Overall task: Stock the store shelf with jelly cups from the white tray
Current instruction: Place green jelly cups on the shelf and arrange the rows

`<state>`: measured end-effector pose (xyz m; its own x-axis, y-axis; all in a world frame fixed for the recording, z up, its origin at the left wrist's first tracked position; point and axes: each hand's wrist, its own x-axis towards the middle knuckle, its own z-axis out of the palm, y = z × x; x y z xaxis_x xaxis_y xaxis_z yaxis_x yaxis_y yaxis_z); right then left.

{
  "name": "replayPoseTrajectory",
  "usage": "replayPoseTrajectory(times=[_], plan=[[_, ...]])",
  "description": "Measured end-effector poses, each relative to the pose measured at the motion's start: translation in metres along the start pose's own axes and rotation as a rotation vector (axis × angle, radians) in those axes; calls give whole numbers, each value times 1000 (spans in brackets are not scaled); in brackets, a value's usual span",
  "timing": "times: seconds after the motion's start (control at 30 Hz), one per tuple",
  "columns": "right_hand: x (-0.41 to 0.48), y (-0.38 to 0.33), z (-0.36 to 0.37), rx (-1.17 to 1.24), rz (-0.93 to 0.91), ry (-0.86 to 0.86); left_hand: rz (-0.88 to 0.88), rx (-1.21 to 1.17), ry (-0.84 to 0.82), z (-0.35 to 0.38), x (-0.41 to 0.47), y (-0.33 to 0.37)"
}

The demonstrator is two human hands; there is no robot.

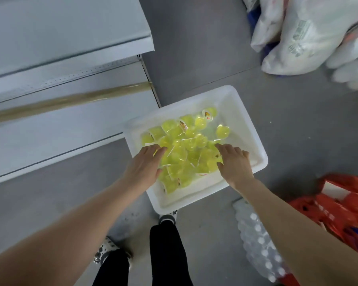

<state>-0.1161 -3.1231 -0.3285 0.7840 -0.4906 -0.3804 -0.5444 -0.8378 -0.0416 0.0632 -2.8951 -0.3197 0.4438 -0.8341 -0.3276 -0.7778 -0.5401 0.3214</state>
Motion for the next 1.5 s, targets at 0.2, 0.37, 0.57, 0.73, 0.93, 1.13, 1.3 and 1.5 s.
replayPoseTrajectory(times=[0.2, 0.37, 0.57, 0.73, 0.93, 1.13, 1.3, 1.5], plan=[[44, -3, 48, -65, -111, -101, 86, 126, -14, 31, 50, -18], [62, -2, 69, -146, -171, -114, 95, 188, -37, 47, 72, -28], [68, -5, 79, -188, -231, 36, 97, 242, -22, 49, 84, -26], [66, -4, 61, -214, -189, 59, 92, 180, -5, 34, 78, -24], [34, -11, 4, -14, -61, 31, -33, 26, 79, 0, 43, -11], [0, -57, -66, 205, -122, 197, -155, -239, 92, -55, -16, -9], [-44, -136, -128, 382, -179, 284, -213, -403, 241, -113, -90, -30], [-93, -255, -188, 357, -306, 484, -223, -415, 440, -188, -202, -89]])
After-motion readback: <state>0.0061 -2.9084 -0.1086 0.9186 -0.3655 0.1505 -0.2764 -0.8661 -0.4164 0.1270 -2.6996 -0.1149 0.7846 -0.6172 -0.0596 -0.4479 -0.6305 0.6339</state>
